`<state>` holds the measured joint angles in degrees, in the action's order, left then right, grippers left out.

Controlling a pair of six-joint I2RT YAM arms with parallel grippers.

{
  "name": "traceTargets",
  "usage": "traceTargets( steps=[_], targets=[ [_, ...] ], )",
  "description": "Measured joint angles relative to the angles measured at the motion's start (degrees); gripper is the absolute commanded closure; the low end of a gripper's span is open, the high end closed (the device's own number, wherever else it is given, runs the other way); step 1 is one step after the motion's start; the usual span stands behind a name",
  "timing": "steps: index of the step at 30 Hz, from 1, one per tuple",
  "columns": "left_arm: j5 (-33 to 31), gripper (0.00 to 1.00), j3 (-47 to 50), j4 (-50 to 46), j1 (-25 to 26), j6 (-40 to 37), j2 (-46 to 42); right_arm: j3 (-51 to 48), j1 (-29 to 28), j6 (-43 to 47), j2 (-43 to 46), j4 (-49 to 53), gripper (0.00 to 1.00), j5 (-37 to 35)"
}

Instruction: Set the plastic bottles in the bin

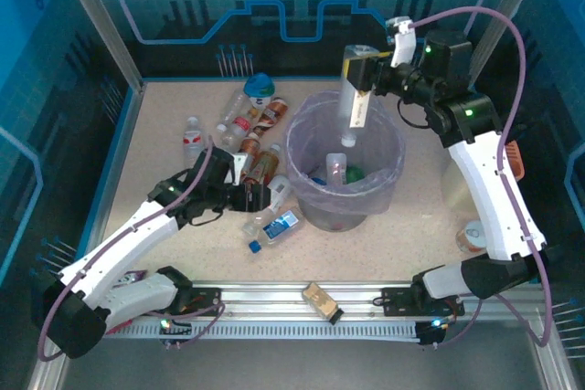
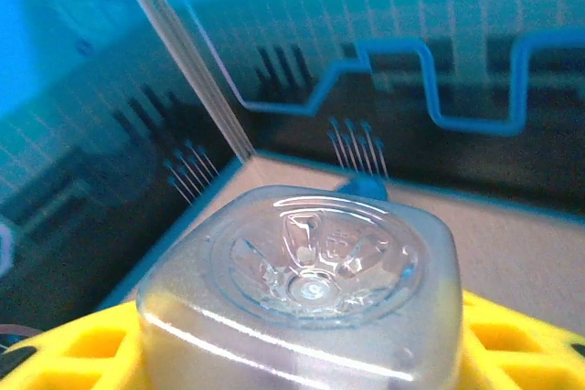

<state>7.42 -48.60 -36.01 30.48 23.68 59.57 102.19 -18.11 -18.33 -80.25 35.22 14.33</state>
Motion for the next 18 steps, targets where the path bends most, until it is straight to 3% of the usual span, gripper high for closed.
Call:
traceTargets(
  steps=[8,18],
  targets=[
    [0.35,0.24,6.16,2.05,3.32,3.06,0.02,-15.13,-7.61,-4.74,0.04,2.43,0.59,-7.08],
    [0.31,0.25,8.28,6.67,8.48,4.92,3.76,-30.69,-9.25,-14.91,0.04,-4.48,0.59,-12.02]
  ],
)
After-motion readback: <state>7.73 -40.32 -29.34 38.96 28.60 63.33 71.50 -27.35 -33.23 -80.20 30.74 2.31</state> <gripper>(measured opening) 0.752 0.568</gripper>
